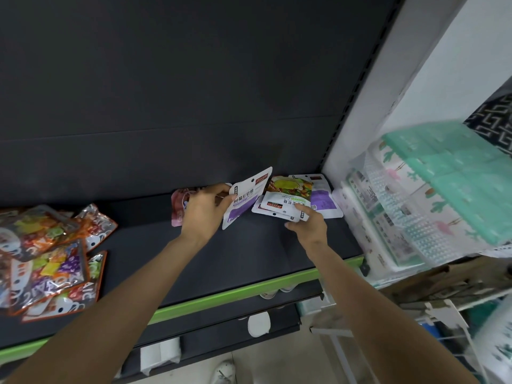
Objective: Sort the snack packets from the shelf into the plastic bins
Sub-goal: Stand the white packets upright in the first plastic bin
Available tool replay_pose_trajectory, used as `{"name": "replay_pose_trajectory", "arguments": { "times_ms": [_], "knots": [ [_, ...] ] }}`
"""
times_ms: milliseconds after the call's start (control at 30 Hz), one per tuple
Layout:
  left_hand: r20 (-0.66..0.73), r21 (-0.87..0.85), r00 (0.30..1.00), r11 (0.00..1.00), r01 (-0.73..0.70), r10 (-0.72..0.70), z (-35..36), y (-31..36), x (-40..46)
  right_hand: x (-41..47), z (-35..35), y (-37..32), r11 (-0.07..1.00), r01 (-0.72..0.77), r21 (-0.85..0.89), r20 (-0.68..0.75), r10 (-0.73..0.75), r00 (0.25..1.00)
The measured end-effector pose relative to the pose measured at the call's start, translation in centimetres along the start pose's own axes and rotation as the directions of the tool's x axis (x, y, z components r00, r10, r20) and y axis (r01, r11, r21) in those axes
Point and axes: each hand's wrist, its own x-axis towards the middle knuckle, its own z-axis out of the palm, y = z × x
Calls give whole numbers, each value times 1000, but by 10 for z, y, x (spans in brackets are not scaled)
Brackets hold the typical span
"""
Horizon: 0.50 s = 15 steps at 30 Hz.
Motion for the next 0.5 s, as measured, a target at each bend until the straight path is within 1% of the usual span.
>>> {"name": "replay_pose_trajectory", "arguments": {
  "times_ms": [67,167,233,300,333,400,467,500],
  "knots": [
    [-11,24,1000,1000,1,-1,1,4,0,3,-2,-2,998,14,-61,-27,-15,1000],
    [-8,44,1000,999,22,-22,3,5,-1,5,-2,1,988,74,-138,-88,-87,992],
    [-4,55,1000,998,26,-25,4,5,-1,1,-4,1,960,120,-255,-130,-157,979],
    [-10,64,1000,997,30,-30,3,7,-1,-4,-10,-2,904,144,-402,-172,-230,958],
    [-19,68,999,997,32,-31,2,8,0,-7,-13,-5,873,179,-454,-174,-284,943],
    [-49,70,998,997,29,-26,-2,9,2,-11,-20,-14,804,278,-525,-113,-390,914],
    [-76,51,997,998,36,-32,-7,8,6,-15,-24,-25,740,358,-569,-53,-468,882],
    [-80,46,996,998,45,-41,-12,10,7,-18,-27,-30,723,388,-573,-50,-503,863]
  ]
}}
